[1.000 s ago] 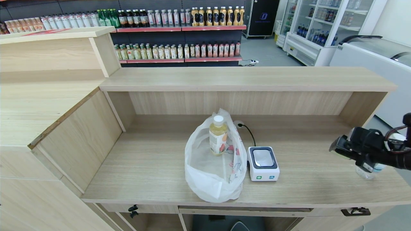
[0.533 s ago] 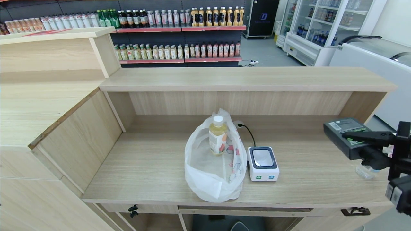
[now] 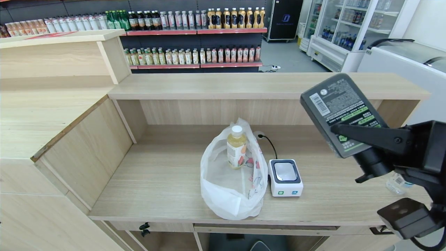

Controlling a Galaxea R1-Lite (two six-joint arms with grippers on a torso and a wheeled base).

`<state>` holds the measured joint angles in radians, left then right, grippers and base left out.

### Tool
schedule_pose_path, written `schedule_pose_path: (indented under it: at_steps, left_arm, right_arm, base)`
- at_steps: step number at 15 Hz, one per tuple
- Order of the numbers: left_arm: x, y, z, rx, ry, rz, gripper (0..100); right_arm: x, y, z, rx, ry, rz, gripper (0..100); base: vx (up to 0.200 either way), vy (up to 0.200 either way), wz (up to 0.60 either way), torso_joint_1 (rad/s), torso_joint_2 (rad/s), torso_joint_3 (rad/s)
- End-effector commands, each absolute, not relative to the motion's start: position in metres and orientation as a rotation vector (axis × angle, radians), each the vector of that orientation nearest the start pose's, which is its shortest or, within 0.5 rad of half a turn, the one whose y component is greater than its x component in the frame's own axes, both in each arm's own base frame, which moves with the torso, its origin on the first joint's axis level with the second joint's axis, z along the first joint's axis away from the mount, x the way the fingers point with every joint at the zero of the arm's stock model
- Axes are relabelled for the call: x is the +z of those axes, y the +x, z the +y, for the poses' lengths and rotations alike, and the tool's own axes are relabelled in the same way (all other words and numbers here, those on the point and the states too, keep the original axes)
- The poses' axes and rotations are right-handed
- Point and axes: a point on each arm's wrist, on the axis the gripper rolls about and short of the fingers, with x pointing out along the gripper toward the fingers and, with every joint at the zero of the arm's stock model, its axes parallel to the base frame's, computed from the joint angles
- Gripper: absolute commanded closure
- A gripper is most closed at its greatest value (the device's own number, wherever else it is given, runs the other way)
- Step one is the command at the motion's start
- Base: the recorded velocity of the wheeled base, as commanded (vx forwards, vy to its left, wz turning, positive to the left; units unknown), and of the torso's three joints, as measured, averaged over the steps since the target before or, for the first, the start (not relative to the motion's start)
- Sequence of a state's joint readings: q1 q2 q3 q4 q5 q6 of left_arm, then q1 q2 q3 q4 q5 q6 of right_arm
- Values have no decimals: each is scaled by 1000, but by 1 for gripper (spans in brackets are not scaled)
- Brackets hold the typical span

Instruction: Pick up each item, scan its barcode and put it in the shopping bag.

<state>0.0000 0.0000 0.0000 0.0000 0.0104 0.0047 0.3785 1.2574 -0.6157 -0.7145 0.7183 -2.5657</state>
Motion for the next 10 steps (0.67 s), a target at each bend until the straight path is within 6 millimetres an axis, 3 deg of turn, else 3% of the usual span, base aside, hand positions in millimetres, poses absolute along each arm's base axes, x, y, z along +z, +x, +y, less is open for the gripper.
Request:
schedule_pose_path:
  at_steps: [1,5,10]
  left_arm:
    - [75,-23,0,11,5,0,100]
    - [75,-23,0,11,5,0,100]
    - [75,-23,0,11,5,0,100]
  right_arm:
    - [242,175,100,361,-2202,-1461,100]
    - [230,165,120,452,-2131,-1577,100]
    - [230,148,142,470,-2052,-1748,100]
  base:
    - [0,0,0,0,0,0]
    - [0,0,0,0,0,0]
    - [0,0,0,0,0,0]
